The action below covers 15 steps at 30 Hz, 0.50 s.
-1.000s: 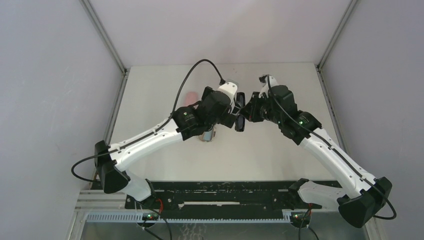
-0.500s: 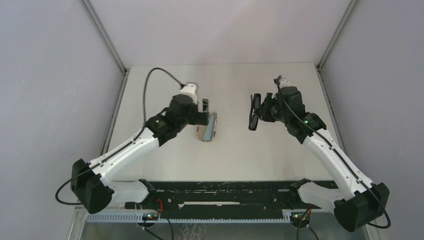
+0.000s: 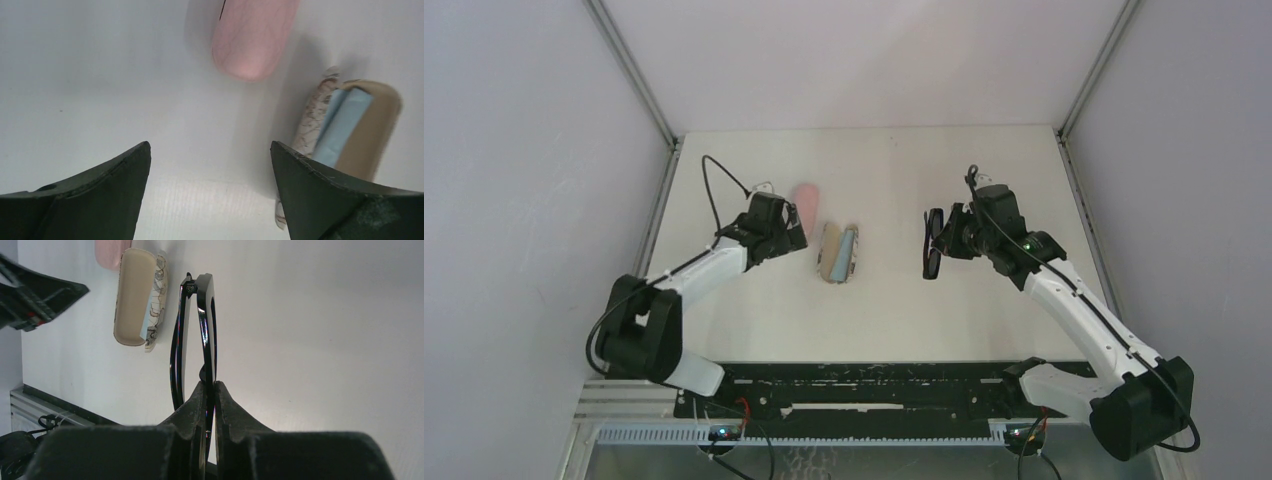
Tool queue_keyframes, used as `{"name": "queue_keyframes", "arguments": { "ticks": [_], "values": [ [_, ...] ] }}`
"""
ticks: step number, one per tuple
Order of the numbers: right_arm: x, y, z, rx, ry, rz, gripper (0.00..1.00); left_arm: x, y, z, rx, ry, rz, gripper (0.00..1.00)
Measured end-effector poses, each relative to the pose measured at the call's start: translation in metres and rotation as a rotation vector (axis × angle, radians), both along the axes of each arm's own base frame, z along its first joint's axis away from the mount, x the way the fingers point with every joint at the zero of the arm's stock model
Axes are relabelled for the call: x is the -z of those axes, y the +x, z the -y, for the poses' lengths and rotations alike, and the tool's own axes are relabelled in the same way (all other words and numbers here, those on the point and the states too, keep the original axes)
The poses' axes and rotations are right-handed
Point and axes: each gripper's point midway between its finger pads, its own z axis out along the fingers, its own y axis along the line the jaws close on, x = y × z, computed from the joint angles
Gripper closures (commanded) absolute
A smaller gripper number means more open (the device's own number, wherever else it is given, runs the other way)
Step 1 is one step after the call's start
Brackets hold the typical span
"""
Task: Organize the sunglasses
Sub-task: Fold the sunglasses, then adjust the sunglasses case at the center of the board.
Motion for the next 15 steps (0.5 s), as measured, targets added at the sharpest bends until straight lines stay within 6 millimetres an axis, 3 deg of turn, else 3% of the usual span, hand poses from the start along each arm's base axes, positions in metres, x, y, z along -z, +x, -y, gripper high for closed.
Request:
{"name": "queue_keyframes", "arguments": {
  "ticks": [6,15],
  "values": [
    [0.0,0.0,-0.001,-0.003,0.002,-0.001,1.0,0.053,-0.005,0.005,0.02,0.026,-0.142,0.09],
    [0.013,-0.001,-0.004,-0.017,0.003,-0.037,1.0,0.069,-0.007,0.02,0.088,-0.012,-0.184,0.1]
  ]
}}
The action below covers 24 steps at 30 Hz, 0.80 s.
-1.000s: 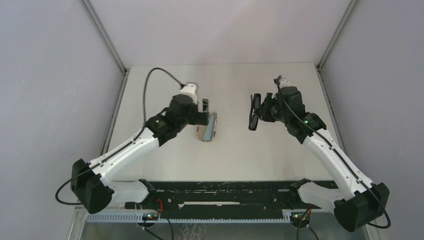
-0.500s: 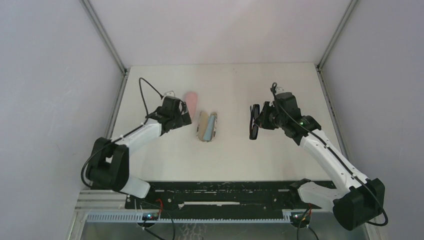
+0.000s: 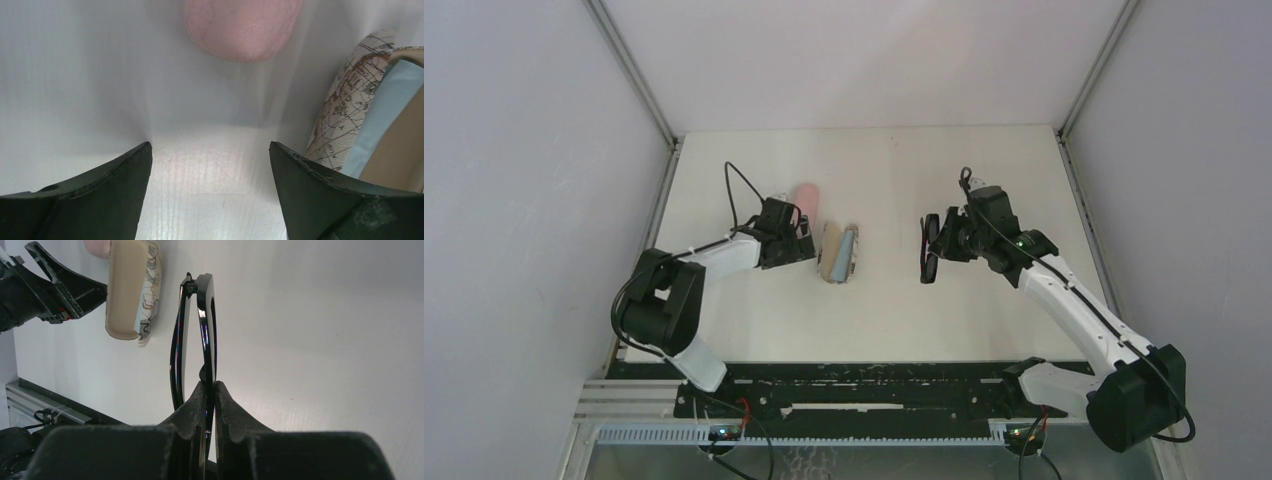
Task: Organize the sunglasses
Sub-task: Adjust the sunglasses case at the center of the board.
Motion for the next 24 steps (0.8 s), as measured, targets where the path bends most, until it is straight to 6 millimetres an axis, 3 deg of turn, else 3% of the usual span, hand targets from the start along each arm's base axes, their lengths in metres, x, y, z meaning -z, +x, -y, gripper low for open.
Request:
{"name": "queue_keyframes", "arguments": {
  "ticks": [24],
  "values": [
    [0.064,0.006,0.01,0.025,-0.114,-0.182,1.0,-0.026,0.008,0.07,0.213,-0.051,0.072,0.1]
  ]
}}
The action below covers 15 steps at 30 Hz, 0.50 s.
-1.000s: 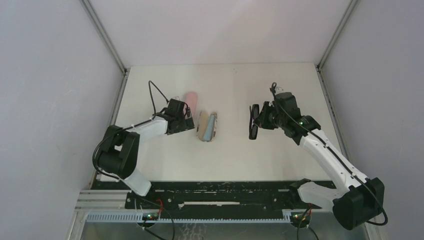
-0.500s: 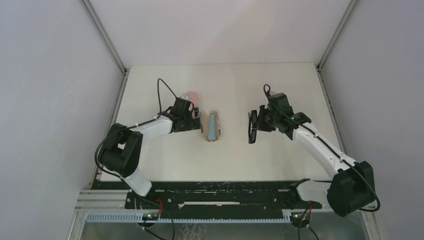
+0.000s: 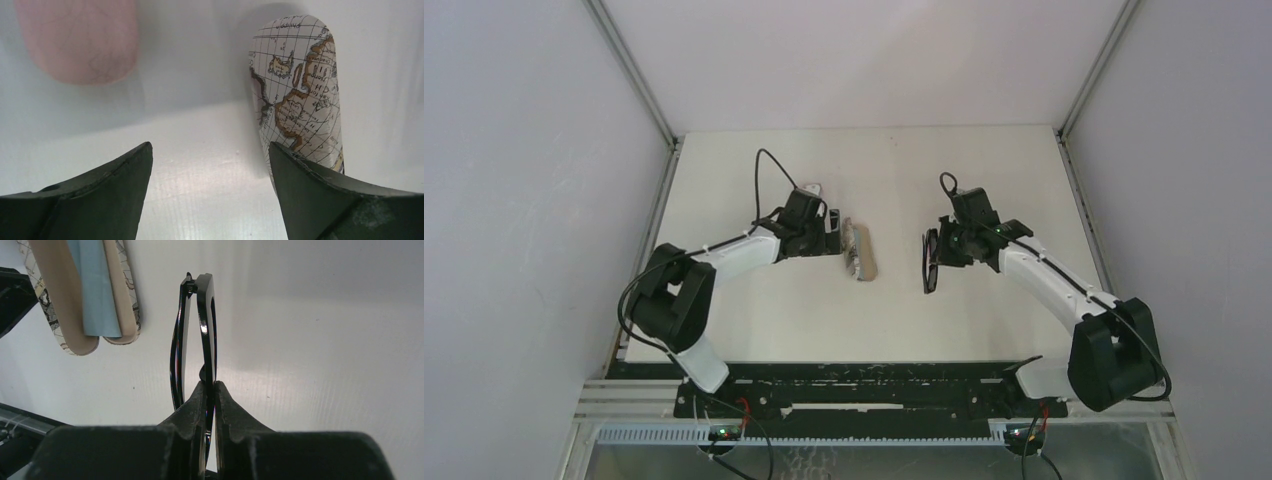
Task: Organize the sunglasses
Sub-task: Adjust the sunglasses case at the center of the board.
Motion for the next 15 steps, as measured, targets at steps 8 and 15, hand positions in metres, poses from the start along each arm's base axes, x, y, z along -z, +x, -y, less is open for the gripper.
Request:
{"name": "queue_keyframes", "arguments": {
  "ticks": [8,15],
  "values": [
    [0.03,-0.006,0.011,-0.015,-0.094,-0.091,0.98,-0.011,0.006,0.018,0.045,-0.002,0.024,0.1],
    [0.04,-0.006,0.033,-0.001,-0.261,-0.14,0.94,-0.005,0.005,0.018,0.044,0.01,0.007,0.1]
  ]
}}
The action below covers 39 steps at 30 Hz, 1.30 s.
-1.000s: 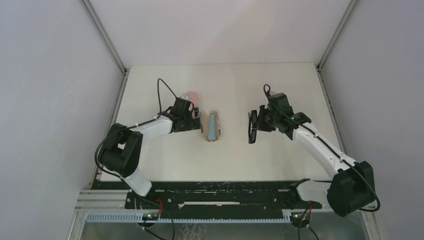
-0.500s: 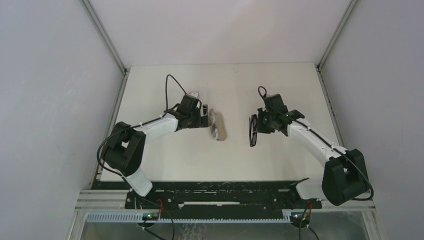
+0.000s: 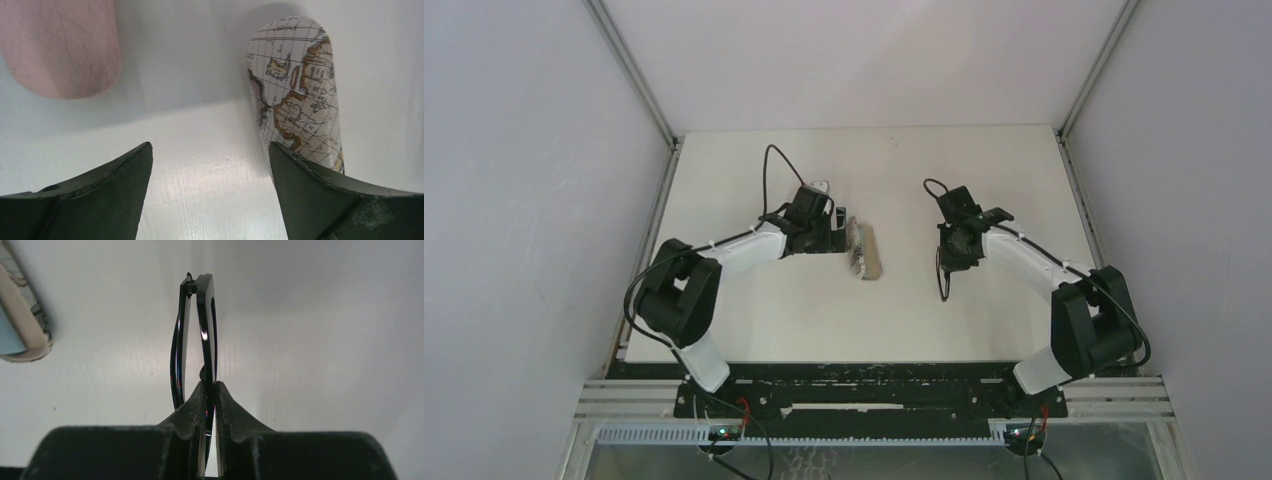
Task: Organize the sunglasses
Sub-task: Adjust the sunglasses case at the center of the board, then place the sunglasses at the center of the board.
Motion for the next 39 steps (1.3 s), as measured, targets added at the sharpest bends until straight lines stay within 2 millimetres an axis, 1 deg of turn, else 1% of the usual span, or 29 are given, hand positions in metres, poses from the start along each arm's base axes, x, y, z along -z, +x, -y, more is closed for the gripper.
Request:
{"name": "queue_keyframes", "arguments": {
  "ticks": [4,8,10,13,17,24,28,35,39],
  "values": [
    [-0.001,0.01,0.01,-0.005,-0.123,0.002,0.92,0.005,0.001,-0.001,-0.004,0.013,-0.013,0.1],
    [0.007,0.014,0.023,-0.011,-0.272,-0.028,0.89,0.005,0.001,-0.001,-0.005,0.019,-0.02,0.1],
    [0.011,0.013,0.029,-0.02,-0.343,-0.046,0.87,0.004,0.001,-0.001,-0.005,0.02,-0.02,0.1],
    [0.016,0.011,0.036,-0.042,-0.428,-0.067,0.8,0.004,0.001,-0.001,-0.006,0.02,-0.021,0.1],
    [0.021,0.007,0.039,-0.073,-0.493,-0.088,0.73,0.004,0.001,-0.001,-0.006,0.02,-0.021,0.1],
    [0.026,0.005,0.039,-0.094,-0.529,-0.099,0.71,0.004,0.001,-0.001,-0.006,0.02,-0.021,0.1],
    [0.022,0.006,0.039,-0.092,-0.528,-0.084,0.71,0.004,0.001,-0.001,-0.005,0.02,-0.021,0.1],
    [-0.007,0.012,0.034,-0.073,-0.464,0.01,0.7,0.004,0.001,-0.001,-0.006,0.02,-0.021,0.1],
    [-0.021,0.017,0.022,-0.088,-0.375,0.065,0.69,0.004,0.001,-0.001,-0.005,0.019,-0.021,0.1]
  ]
}}
